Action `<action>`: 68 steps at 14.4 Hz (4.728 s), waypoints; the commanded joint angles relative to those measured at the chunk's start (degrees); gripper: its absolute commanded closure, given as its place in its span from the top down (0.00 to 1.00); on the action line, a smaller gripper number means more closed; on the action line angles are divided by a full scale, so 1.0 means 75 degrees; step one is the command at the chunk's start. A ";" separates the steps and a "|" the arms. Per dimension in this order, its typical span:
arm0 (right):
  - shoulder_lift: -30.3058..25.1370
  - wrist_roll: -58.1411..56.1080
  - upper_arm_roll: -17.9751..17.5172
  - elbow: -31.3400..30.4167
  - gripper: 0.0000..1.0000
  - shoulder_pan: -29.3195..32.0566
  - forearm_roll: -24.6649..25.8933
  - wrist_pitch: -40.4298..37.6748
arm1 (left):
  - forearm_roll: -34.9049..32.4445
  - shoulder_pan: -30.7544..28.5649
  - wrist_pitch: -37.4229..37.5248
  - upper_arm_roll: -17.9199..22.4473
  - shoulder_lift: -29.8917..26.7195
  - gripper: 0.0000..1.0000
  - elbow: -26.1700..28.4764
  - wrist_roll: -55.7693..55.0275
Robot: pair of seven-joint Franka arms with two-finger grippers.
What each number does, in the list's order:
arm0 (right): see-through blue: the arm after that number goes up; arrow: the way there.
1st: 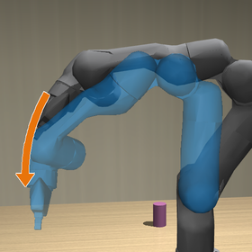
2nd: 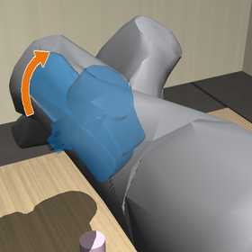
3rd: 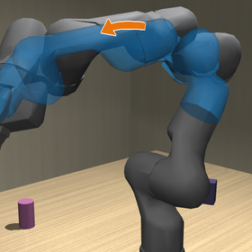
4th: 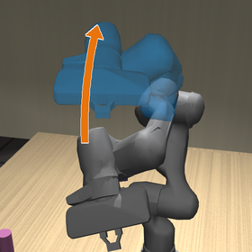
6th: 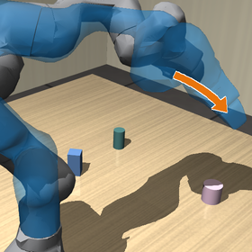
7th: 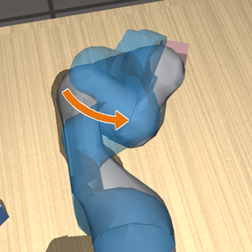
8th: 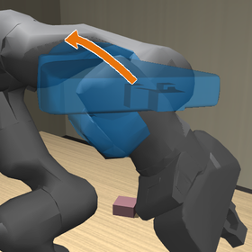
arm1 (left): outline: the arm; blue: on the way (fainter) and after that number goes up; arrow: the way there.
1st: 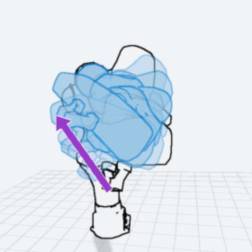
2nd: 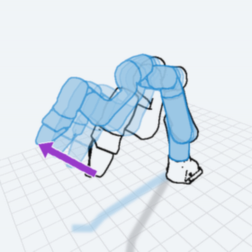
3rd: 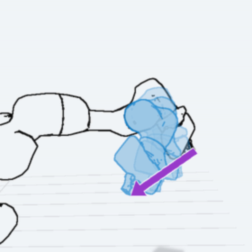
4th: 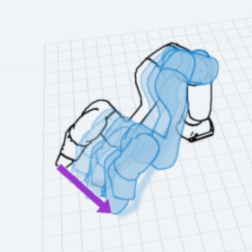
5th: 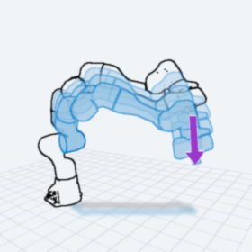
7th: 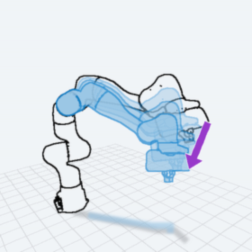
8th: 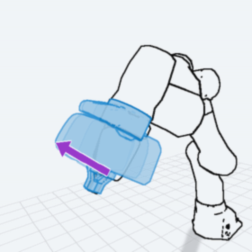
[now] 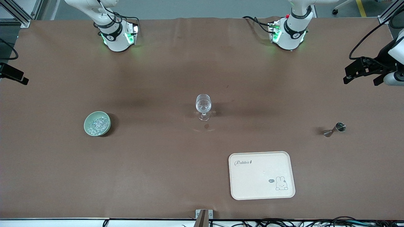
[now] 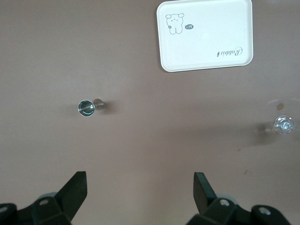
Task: Pour wine and add ice with both arms
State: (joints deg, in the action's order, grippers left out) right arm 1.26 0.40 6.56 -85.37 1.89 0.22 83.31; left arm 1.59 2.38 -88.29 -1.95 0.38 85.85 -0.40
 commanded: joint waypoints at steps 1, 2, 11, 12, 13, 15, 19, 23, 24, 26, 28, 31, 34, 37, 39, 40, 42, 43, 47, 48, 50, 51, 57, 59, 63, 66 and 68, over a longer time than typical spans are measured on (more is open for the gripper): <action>-0.0097 -0.0077 -0.0066 -0.0066 1.00 0.0111 -0.0170 0.0036 | -0.0013 0.0046 0.0147 -0.0010 0.0079 1.00 -0.0220 -0.0111; -0.0097 -0.0077 -0.0066 -0.0066 1.00 0.0111 -0.0170 0.0024 | -0.0164 0.0092 0.0147 -0.0010 0.0079 1.00 -0.0255 -0.0076; 0.0229 -0.0077 -0.0124 -0.0125 1.00 -0.0146 -0.0193 0.0175 | -0.0330 -0.0001 0.0170 0.0655 0.0312 1.00 -0.0243 -0.1944; 0.0393 -0.0077 -0.0124 -0.0171 1.00 -0.0193 -0.0193 0.0362 | -0.0132 0.0011 0.0170 0.0867 0.0406 1.00 -0.0244 -0.2473; 0.0615 -0.0089 -0.0124 -0.0172 1.00 -0.0275 -0.0263 0.0434 | 0.0137 -0.0001 0.0170 0.1147 0.0581 1.00 -0.0220 -0.3116; 0.1119 -0.0112 -0.0124 -0.0183 1.00 -0.0287 -0.0591 0.0527 | 0.0524 -0.0001 0.0252 0.1698 0.0839 1.00 -0.0209 -0.4102; 0.1648 -0.0405 -0.0124 -0.1210 1.00 -0.0334 -0.0580 0.1823 | 0.2338 -0.0013 0.0358 0.3197 0.1577 1.00 -0.0220 -0.4482; 0.2185 -0.0511 -0.0124 -0.2046 1.00 -0.0334 -0.0557 0.3116 | 0.3955 -0.0048 0.0428 0.4276 0.2396 1.00 -0.0173 -0.4517; 0.2431 -0.0523 -0.0124 -0.2058 1.00 -0.0357 -0.0557 0.3373 | 0.4424 -0.0048 0.0591 0.4604 0.2642 1.00 -0.0173 -0.4517; 0.2819 -0.0685 -0.0124 -0.2128 1.00 -0.0358 -0.0557 0.3831 | 0.5420 -0.0048 0.0965 0.5342 0.3274 1.00 -0.0185 -0.4482; 0.2973 -0.0710 -0.0124 -0.2559 1.00 -0.0381 -0.0557 0.4427 | 0.6067 -0.0048 0.1154 0.5742 0.3919 1.00 -0.0185 -0.4494; 0.2903 -0.0710 -0.0136 -0.3544 1.00 -0.0474 -0.0557 0.5447 | 0.7016 -0.0235 0.1155 0.6060 0.4740 1.00 -0.0185 -0.4412; 0.2797 -0.0710 -0.0183 -0.4085 0.98 -0.0475 -0.0615 0.6057 | 0.7462 -0.0305 0.1178 0.6212 0.5514 1.00 -0.0208 -0.4179; 0.2739 -0.0698 -0.0206 -0.4717 0.84 -0.0475 -0.0627 0.6867 | 0.7779 -0.0516 0.1202 0.6213 0.5983 1.00 -0.0232 -0.3780; 0.2680 -0.0675 -0.0276 -0.4742 0.80 -0.0463 -0.0720 0.6822 | 0.8200 -0.0692 0.1237 0.6213 0.6311 1.00 -0.0243 -0.3592; 0.2680 -0.0675 -0.0277 -0.4765 0.79 -0.0463 -0.0779 0.6821 | 0.8272 -0.0716 0.1295 0.6213 0.6452 1.00 -0.0267 -0.3522; 0.2668 -0.0675 -0.0277 -0.4777 0.75 -0.0463 -0.0779 0.6798 | 0.8470 -0.0809 0.1354 0.6213 0.6628 1.00 -0.0244 -0.3148; 0.2657 -0.0675 -0.0277 -0.4765 0.74 -0.0463 -0.0791 0.6670 | 0.8599 -0.0856 0.1412 0.6213 0.6745 1.00 -0.0244 -0.3065; 0.2656 -0.0675 -0.0288 -0.4789 0.65 -0.0463 -0.0791 0.6610 | 0.9104 -0.0810 0.1401 0.6189 0.6969 1.00 -0.0173 -0.2900; 0.2656 -0.0687 -0.0288 -0.4789 0.64 -0.0463 -0.0791 0.6529 | 0.9128 -0.0752 0.1401 0.6166 0.6958 1.00 -0.0034 -0.2888; 0.2656 -0.0687 -0.0300 -0.4777 0.58 -0.0463 -0.0837 0.6493 | 0.9360 -0.0716 0.1401 0.6119 0.6957 0.99 0.0096 -0.2865; 0.2656 -0.0675 -0.0288 -0.4777 0.57 -0.0463 -0.0873 0.6493 | 0.9467 -0.0704 0.1389 0.6061 0.6969 0.99 0.0212 -0.2830; 0.2668 -0.0687 -0.0300 -0.4777 0.41 -0.0475 -0.0920 0.6493 | 1.0217 -0.0540 0.0291 0.5441 0.6969 0.99 0.0951 -0.2548; 0.2668 -0.0687 -0.0300 -0.4765 0.26 -0.0475 -0.0920 0.6493 | 1.0229 -0.0563 0.0042 0.5322 0.6969 0.99 0.1010 -0.2595; 0.2668 -0.0675 -0.0300 -0.4695 0.11 -0.0475 -0.0932 0.6481 | 1.0229 -0.0540 0.0030 0.5322 0.6911 0.88 0.1198 -0.3015; 0.2668 -0.0698 -0.0300 -0.4474 0.04 -0.0451 -0.0932 0.6191 | 1.0264 -0.0563 0.0018 0.5322 0.6887 0.82 0.1198 -0.3239; 0.2633 -0.0698 -0.0288 -0.3726 0.03 -0.0416 -0.0932 0.5116 | 1.0299 -0.0622 0.0065 0.5311 0.6864 0.49 0.1198 -0.3218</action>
State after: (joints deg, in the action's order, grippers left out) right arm 22.75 -3.99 4.53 -117.12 -1.72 -5.35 128.16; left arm 77.62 -2.21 -87.59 37.74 53.04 93.68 -24.32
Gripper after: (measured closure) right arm 0.775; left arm 0.176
